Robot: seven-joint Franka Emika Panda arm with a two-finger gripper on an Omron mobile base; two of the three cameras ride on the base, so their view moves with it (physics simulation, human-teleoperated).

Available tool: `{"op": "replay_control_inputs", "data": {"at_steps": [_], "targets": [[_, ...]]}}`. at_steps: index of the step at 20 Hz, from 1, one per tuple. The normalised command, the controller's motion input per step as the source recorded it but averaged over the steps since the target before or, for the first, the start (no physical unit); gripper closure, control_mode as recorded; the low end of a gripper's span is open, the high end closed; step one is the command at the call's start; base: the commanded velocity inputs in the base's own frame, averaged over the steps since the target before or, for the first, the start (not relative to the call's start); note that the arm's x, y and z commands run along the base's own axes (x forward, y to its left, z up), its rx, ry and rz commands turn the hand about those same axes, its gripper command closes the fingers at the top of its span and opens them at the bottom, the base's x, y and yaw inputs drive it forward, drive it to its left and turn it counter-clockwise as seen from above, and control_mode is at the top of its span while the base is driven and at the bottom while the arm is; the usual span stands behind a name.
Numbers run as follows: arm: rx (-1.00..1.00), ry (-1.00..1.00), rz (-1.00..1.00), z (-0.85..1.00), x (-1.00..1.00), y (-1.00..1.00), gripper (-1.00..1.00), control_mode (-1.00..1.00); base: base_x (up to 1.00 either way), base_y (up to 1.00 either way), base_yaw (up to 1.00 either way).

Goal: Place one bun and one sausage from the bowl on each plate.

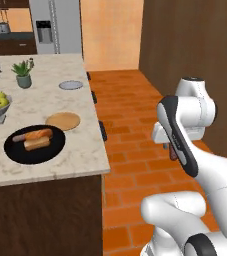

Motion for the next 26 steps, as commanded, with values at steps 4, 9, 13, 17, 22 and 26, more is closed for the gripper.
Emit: {"op": "replay_control_inputs", "data": {"at_steps": [4,9,13,17,22,26], "targets": [[0.0,0.0,0.0,0.0,0.0,0.0,1.0,1.0,-0.19,-0.9,0.37],[0.0,0.0,0.0,0.0,0.0,0.0,1.0,1.0,-0.25,-0.87,0.45],[0.0,0.0,0.0,0.0,0.0,0.0,1.0,1.0,-0.24,-0.88,0.46],[0.0,0.0,0.0,0.0,0.0,0.0,1.0,1.0,-0.25,-0.89,0.47],[0.0,0.0,0.0,0.0,0.0,0.0,1.0,1.0,-0.23,-0.96,0.51],[0.0,0.0,0.0,0.0,0.0,0.0,1.0,1.0,-0.06,-0.9,0.51]]}}
